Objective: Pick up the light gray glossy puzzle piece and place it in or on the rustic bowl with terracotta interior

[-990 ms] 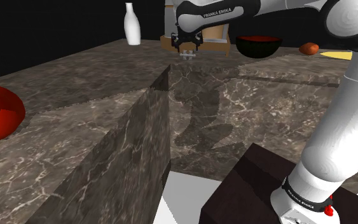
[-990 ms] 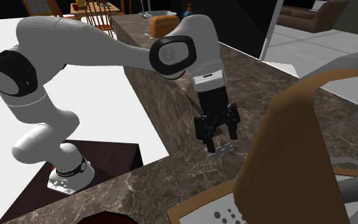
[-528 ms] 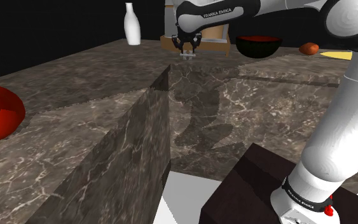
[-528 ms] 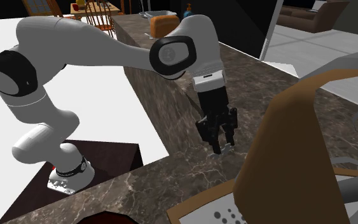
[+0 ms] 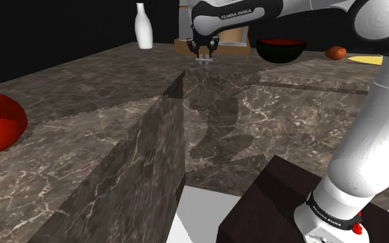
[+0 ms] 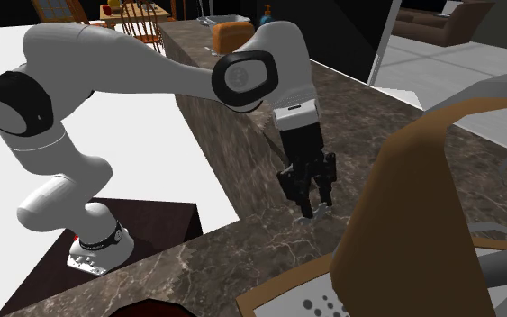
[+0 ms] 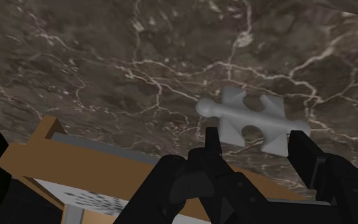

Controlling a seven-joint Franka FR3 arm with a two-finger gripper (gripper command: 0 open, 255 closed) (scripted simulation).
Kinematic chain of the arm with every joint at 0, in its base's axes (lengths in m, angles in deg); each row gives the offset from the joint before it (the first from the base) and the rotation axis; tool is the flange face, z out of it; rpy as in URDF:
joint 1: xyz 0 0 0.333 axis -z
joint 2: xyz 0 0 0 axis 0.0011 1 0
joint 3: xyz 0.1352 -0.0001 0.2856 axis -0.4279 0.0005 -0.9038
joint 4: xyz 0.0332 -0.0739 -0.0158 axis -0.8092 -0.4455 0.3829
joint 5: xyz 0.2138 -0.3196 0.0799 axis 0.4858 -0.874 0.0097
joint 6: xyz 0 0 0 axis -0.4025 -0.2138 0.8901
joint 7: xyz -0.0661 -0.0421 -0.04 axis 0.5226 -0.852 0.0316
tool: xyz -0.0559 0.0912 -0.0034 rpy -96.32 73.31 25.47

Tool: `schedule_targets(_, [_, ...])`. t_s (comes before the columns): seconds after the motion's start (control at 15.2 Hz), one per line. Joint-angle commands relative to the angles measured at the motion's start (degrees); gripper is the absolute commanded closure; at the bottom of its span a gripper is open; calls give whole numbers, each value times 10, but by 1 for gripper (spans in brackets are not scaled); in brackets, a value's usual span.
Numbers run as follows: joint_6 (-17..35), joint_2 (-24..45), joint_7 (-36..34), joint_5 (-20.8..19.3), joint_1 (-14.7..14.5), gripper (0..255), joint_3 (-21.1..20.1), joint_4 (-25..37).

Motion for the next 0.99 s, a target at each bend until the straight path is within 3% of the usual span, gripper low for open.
schedule_targets(0.0, [-7,1,4,1,0,255,0,8])
schedule_targets(0.92, [-110,28,52,9,-11,255,-6,147])
